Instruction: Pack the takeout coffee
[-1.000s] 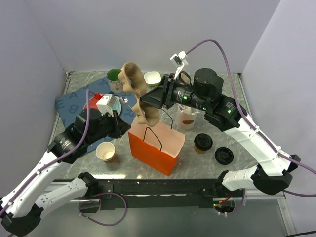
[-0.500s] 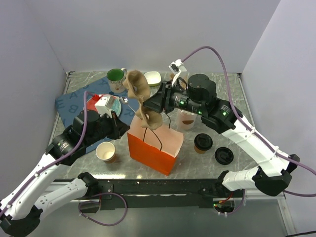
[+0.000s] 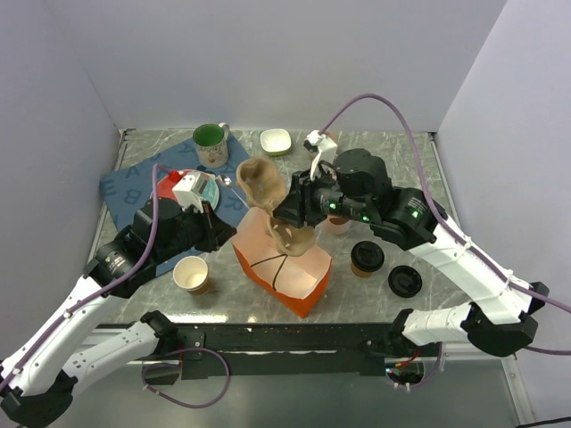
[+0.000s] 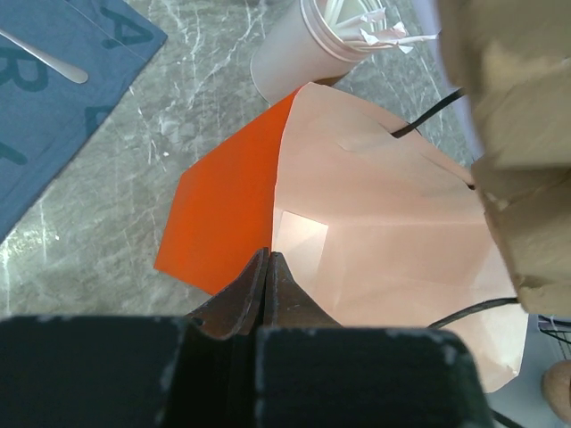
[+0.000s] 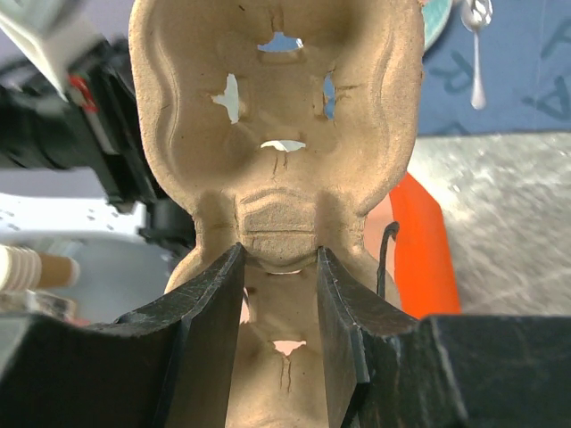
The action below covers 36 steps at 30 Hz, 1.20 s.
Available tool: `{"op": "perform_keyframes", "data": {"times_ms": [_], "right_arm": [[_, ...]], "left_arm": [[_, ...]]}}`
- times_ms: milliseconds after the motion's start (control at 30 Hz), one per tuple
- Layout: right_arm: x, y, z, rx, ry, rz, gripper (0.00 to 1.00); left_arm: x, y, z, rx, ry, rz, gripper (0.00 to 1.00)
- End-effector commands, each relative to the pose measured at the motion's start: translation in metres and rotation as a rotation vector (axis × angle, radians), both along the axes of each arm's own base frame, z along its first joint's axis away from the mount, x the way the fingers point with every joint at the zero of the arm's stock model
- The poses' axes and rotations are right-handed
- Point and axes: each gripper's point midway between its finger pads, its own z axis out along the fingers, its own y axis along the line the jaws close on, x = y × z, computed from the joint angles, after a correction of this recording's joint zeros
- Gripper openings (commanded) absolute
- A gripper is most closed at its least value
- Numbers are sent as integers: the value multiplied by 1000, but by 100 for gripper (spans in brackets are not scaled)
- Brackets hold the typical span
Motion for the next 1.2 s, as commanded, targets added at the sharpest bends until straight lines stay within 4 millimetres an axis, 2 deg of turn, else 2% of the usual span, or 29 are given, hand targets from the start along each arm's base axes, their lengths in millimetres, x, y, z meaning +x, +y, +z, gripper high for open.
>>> {"op": "perform_keyframes", "data": {"times_ms": [0,133,300,633,733,800,1000,1167], "right_arm": [[-2,-9,-5,-117,-46,-18,31],[-3,-8,-11,-144,-28,-25,31],[-10,-18,-24,-242,18,-35,30],[-41,-8,-41,-243,157,75,30],[-47,0,-41,-212,188,104,30],[-49,-1,-48,-240,227,96,30],[-47,-20,-78,-391,275,14,29],[-48,-29,-90,-463,285,-18,29]], "left_arm": [[-1,-7,19,-60,-19,-17,1],[1,-8,14,-56,2,-12,1],[4,-8,10,-47,18,5,1],[8,-17,13,-69,49,-2,1],[9,-20,14,-75,57,-6,1],[10,-21,16,-80,55,-4,1],[12,-25,21,-90,59,-13,1],[10,-28,20,-101,75,-22,1]]}}
